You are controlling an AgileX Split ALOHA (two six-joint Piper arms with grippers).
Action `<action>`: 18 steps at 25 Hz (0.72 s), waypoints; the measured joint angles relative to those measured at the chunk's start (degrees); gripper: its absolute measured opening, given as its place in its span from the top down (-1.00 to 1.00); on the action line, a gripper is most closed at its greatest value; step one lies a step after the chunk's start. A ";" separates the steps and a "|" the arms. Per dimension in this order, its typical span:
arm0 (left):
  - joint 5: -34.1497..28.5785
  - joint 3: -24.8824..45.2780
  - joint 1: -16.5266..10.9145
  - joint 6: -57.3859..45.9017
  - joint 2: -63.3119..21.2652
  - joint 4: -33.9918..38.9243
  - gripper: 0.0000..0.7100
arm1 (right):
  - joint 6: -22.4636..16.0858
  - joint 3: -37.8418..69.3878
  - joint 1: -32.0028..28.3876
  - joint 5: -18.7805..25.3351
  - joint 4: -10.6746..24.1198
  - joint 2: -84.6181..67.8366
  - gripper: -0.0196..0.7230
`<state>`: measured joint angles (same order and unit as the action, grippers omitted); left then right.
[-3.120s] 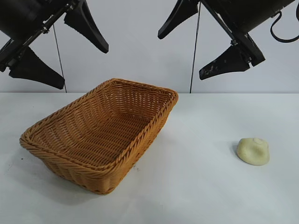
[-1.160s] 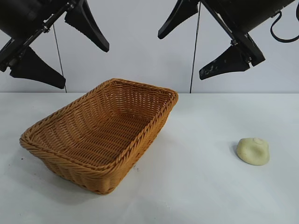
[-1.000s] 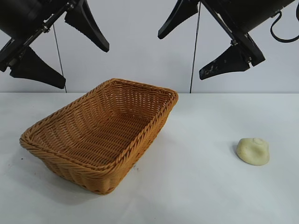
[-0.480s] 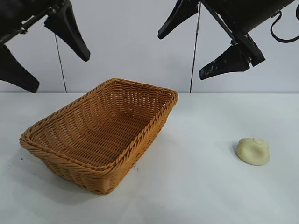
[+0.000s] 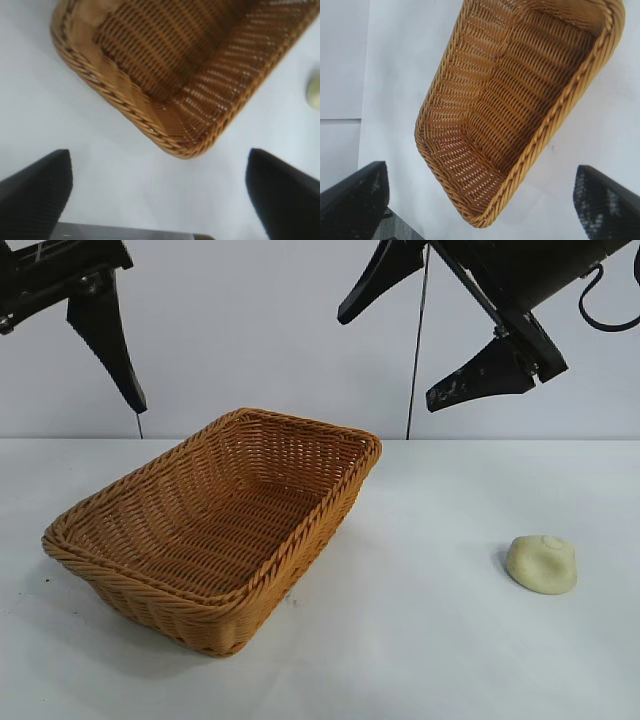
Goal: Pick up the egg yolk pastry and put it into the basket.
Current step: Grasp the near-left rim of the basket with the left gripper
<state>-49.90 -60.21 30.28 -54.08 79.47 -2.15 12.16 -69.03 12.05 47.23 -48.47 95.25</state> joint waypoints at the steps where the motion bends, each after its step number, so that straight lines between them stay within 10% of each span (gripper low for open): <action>1: 0.78 0.00 0.63 -4.09 0.05 1.69 -0.94 | 0.00 0.00 0.00 0.00 0.00 0.00 -0.92; 18: 6.21 0.29 1.13 -27.80 12.44 3.32 -0.94 | 0.00 0.00 0.00 0.20 0.05 0.00 -0.92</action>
<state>-43.69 -59.92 31.42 -81.88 91.91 1.17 12.16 -69.03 12.05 47.43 -48.42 95.25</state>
